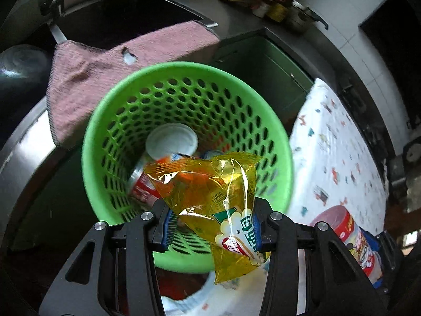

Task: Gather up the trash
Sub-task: 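Carry the yellow bag to the green basket with the left tool while the right carries the cup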

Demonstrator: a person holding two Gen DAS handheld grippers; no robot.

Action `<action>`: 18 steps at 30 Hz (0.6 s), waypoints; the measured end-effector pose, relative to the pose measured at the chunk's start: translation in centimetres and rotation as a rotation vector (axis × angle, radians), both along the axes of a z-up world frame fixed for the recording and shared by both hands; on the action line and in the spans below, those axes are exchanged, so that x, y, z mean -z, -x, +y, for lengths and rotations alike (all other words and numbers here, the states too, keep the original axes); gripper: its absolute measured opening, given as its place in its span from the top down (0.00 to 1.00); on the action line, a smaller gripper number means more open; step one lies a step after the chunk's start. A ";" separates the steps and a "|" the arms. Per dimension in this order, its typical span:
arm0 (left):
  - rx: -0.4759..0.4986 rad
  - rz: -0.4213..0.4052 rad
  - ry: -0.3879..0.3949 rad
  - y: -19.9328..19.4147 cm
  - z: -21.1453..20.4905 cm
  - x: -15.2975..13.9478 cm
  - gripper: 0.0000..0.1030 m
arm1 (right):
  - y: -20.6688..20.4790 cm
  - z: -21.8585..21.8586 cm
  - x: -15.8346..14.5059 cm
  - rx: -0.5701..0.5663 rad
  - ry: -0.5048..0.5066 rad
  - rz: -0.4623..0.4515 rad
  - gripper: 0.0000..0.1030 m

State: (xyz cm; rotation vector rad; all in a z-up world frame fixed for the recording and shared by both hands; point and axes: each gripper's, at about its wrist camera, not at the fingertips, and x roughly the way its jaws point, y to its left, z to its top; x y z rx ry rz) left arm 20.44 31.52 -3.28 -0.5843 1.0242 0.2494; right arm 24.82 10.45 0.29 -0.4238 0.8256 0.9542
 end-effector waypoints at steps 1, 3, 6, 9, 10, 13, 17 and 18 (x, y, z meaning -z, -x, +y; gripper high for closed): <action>-0.004 0.000 -0.011 0.0 0.3 0.0 0.57 | -0.1 0.6 0.0 -0.002 -0.004 0.003 0.33; -0.013 0.000 -0.025 0.0 0.9 0.2 0.57 | -0.3 1.9 0.1 -0.004 -0.012 0.006 0.33; -0.024 0.005 -0.038 0.1 1.6 0.5 0.57 | -0.6 3.3 0.2 0.005 -0.022 0.011 0.33; -0.036 0.013 -0.054 0.1 2.3 0.7 0.57 | -1.0 4.6 0.3 0.010 -0.034 0.017 0.33; -0.039 0.014 -0.054 0.2 2.5 0.7 0.57 | -1.2 5.0 0.4 0.011 -0.034 0.017 0.33; -0.048 0.018 -0.065 0.3 3.1 0.8 0.57 | -1.4 6.3 0.7 0.015 -0.034 0.017 0.33; -0.055 0.022 -0.075 0.5 3.5 1.0 0.57 | -1.9 7.3 1.0 0.030 -0.044 0.019 0.33; -0.057 0.024 -0.078 0.5 3.6 1.0 0.57 | -2.0 7.4 1.0 0.032 -0.045 0.020 0.33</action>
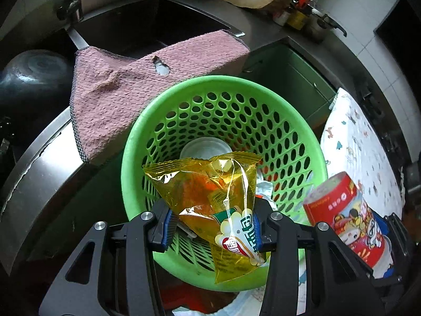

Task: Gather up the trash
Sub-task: 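Carry the yellow bag to the green basket with the left tool while the right carries the cup, then open the left tool dropping the bag into the basket while the right tool drops the cup in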

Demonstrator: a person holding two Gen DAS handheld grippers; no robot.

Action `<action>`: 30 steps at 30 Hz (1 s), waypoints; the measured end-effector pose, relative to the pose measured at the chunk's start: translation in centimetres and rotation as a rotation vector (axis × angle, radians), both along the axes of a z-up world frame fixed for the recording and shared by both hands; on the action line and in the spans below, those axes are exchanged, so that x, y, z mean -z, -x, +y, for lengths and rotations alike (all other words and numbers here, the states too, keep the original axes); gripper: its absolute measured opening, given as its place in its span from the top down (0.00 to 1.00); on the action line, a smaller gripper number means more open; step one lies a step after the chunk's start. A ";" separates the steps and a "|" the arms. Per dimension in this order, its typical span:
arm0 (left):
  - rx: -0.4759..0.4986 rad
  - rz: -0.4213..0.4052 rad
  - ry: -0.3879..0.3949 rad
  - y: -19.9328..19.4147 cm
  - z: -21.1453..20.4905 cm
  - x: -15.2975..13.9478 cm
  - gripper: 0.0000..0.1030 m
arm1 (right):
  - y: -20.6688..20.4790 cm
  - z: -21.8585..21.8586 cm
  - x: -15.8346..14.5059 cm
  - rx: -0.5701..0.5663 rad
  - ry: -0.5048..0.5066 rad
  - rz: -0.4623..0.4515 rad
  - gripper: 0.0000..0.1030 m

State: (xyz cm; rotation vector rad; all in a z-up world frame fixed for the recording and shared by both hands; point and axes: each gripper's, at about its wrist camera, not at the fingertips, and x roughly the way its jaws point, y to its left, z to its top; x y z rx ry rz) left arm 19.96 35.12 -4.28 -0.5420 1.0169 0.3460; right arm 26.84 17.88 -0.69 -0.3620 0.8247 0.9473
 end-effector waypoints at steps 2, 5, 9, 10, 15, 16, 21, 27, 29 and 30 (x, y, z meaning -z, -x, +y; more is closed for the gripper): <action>-0.003 0.001 -0.002 0.0 0.1 0.1 0.57 | -0.1 0.3 0.1 -0.001 -0.004 0.005 0.32; -0.005 0.003 0.000 0.1 0.2 0.2 0.57 | -0.2 0.5 0.2 -0.001 -0.007 0.012 0.32; -0.008 0.000 0.001 0.2 0.2 0.1 0.56 | -0.2 0.6 0.2 -0.001 -0.014 0.012 0.32; -0.008 -0.002 0.001 0.2 0.2 0.1 0.56 | -0.1 0.6 0.1 0.000 -0.017 0.010 0.32; -0.007 -0.005 0.004 0.3 0.2 -0.1 0.55 | 0.1 0.5 -0.3 -0.003 -0.023 -0.004 0.29; -0.007 -0.004 0.005 0.3 0.2 -0.1 0.55 | 0.1 0.5 -0.3 -0.005 -0.023 -0.002 0.29; -0.008 -0.006 0.012 0.3 0.2 -0.2 0.51 | 0.0 0.2 -0.4 -0.002 -0.025 -0.003 0.29; -0.013 -0.008 0.017 0.3 0.2 -0.3 0.45 | 0.2 -0.2 -0.7 0.000 -0.037 -0.007 0.27; -0.010 -0.007 0.015 0.3 0.2 -0.3 0.45 | 0.3 -0.3 -0.9 0.000 -0.045 -0.008 0.26; -0.009 -0.008 0.017 0.4 0.1 -0.3 0.45 | 0.4 -0.3 -1.0 -0.001 -0.047 -0.009 0.26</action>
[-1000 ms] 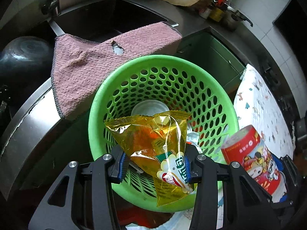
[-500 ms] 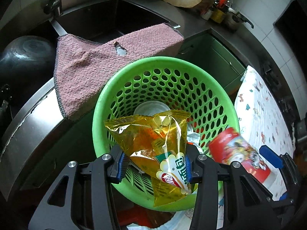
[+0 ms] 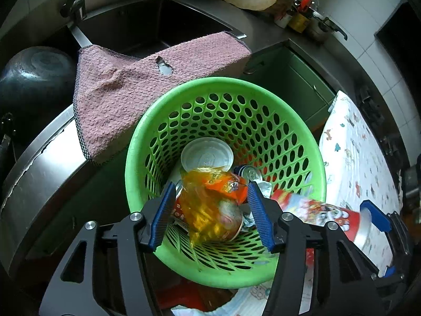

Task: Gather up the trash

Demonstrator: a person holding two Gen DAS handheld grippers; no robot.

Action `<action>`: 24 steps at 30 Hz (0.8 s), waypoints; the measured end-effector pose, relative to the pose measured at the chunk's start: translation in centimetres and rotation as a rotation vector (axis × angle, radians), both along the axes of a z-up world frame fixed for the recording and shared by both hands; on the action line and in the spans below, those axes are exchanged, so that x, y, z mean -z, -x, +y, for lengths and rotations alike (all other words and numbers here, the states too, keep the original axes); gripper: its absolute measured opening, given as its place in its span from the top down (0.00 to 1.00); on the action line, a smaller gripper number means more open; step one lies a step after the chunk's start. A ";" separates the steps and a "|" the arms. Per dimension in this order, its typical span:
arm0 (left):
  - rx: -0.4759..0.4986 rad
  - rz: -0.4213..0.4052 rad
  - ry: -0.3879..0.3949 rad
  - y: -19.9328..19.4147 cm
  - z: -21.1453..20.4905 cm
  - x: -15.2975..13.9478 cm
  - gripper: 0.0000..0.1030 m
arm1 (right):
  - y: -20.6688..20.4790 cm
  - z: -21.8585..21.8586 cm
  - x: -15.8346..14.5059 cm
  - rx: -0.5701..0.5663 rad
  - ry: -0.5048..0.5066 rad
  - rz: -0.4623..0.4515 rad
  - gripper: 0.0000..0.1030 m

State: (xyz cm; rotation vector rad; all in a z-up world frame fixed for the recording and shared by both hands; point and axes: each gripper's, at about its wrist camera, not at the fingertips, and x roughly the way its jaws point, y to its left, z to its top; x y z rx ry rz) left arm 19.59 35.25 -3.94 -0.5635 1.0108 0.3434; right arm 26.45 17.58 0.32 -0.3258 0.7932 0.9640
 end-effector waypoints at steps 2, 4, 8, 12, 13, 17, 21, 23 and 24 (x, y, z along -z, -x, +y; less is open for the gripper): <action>0.004 -0.001 0.000 0.0 -0.1 0.0 0.45 | 0.1 -0.1 -0.2 -0.001 -0.005 -0.003 0.26; 0.006 0.000 -0.004 0.0 -0.2 -0.1 0.45 | 0.2 -0.2 -0.3 -0.001 -0.009 -0.004 0.25; 0.010 -0.004 -0.006 0.2 -0.4 -0.2 0.45 | 0.5 -0.5 -0.5 0.000 -0.012 -0.007 0.25; 0.013 -0.010 -0.007 0.5 -0.6 -0.4 0.45 | 0.8 -1.0 -0.7 0.003 -0.020 -0.009 0.24; 0.014 -0.012 -0.008 0.6 -0.7 -0.5 0.45 | 0.9 -1.2 -0.8 0.004 -0.024 -0.008 0.24; 0.021 -0.024 -0.013 1.1 -1.3 -0.9 0.45 | 1.3 -2.2 -0.9 0.011 -0.037 -0.005 0.22; 0.033 -0.034 -0.046 1.7 -2.3 -1.5 0.44 | 1.7 -3.5 -1.1 0.023 -0.047 -0.002 0.21; 0.040 -0.040 -0.052 2.0 -2.9 -1.8 0.33 | 2.0 -4.2 -1.2 0.031 -0.050 -0.002 0.21; 0.038 -0.050 -0.065 2.3 -3.3 -2.1 0.31 | 2.1 -4.5 -1.3 0.036 -0.050 -0.006 0.20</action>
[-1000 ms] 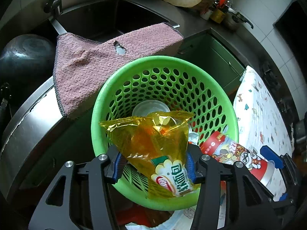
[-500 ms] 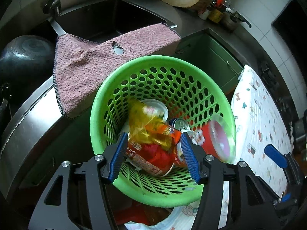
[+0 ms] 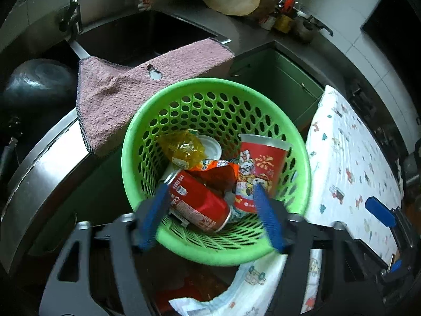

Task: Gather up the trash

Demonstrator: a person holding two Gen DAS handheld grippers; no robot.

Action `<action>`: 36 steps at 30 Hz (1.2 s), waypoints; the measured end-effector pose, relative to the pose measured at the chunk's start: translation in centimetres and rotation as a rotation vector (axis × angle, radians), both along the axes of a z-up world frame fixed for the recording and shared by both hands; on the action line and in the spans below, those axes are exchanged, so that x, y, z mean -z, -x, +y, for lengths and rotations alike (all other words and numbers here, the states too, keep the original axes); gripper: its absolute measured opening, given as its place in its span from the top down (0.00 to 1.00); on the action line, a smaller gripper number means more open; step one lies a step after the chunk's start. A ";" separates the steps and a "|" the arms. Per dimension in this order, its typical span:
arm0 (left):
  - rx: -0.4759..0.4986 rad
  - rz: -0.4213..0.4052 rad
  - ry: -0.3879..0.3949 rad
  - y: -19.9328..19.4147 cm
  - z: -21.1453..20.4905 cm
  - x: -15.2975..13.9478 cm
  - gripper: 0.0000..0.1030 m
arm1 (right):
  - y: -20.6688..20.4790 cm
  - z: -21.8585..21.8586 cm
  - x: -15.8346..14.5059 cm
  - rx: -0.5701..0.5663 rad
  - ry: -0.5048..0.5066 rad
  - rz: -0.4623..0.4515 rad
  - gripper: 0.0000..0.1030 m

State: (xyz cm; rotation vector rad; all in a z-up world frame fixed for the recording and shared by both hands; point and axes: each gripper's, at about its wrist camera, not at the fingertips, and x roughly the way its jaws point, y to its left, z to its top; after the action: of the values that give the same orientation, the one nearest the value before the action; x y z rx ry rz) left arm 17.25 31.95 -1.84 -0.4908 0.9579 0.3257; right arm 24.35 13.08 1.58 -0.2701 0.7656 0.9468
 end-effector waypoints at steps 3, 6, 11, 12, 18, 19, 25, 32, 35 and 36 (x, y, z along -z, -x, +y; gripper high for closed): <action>0.016 -0.019 -0.033 0.5 -1.0 -0.8 0.31 | 0.3 -1.1 -0.2 0.015 -0.010 -0.002 0.18; 0.033 -0.038 -0.048 1.0 -2.1 -1.6 0.26 | 0.5 -2.5 -0.5 0.035 -0.024 0.010 0.17; 0.055 -0.055 -0.088 1.7 -4.1 -2.6 0.23 | 1.2 -4.5 -0.7 0.058 -0.034 0.022 0.16; 0.062 -0.058 -0.097 1.8 -4.6 -2.8 0.23 | 1.4 -4.9 -0.7 0.066 -0.032 0.017 0.16; 0.109 -0.067 -0.177 2.5 -7.8 -3.6 0.22 | 2.9 -7.5 -0.8 0.095 -0.023 0.005 0.13; 0.118 -0.071 -0.184 2.6 -8.3 -3.7 0.22 | 3.1 -8.0 -0.7 0.105 -0.022 0.004 0.13; 0.161 -0.093 -0.235 3.6 -10.9 -4.3 0.18 | 3.7 -10.7 -0.3 0.154 -0.015 0.012 0.12; 0.193 -0.120 -0.267 4.7 -13.4 -4.6 0.14 | 4.8 -13.8 0.0 0.214 0.015 -0.022 0.10; 0.203 -0.133 -0.294 5.2 -14.5 -4.8 0.13 | 5.1 -14.5 0.1 0.224 0.019 -0.031 0.10; 0.208 -0.140 -0.302 5.4 -14.8 -4.9 0.12 | 5.2 -14.9 0.2 0.226 0.018 -0.032 0.10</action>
State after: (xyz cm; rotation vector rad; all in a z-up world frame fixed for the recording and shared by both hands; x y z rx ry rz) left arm 11.84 17.12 3.07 -0.1344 0.7979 0.2392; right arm 19.15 -1.80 1.39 -0.2086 0.7584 0.7206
